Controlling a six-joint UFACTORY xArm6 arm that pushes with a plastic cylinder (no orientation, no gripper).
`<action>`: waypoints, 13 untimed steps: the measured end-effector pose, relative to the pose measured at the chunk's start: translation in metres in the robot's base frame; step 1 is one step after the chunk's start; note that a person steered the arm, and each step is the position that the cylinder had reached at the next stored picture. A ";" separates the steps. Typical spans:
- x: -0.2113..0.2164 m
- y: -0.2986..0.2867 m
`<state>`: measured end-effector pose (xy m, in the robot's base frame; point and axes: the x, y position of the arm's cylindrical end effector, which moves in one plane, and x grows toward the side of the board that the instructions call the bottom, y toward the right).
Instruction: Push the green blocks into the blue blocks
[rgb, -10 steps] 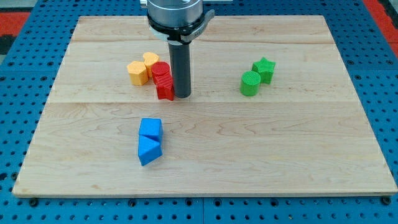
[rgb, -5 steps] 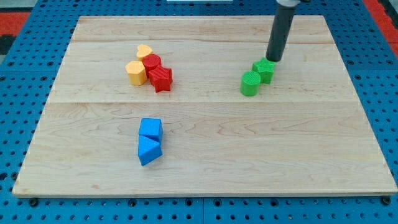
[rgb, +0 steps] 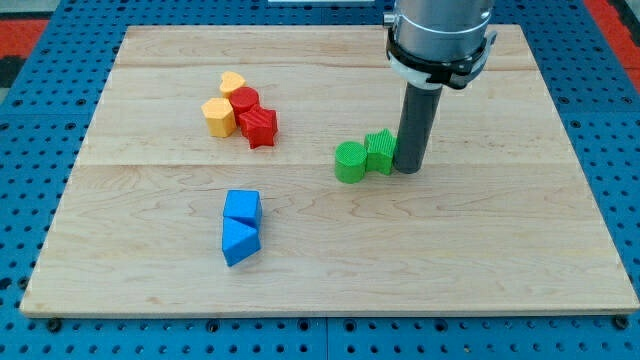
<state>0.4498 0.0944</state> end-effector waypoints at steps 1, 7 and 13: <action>-0.011 0.009; 0.013 -0.141; 0.048 -0.124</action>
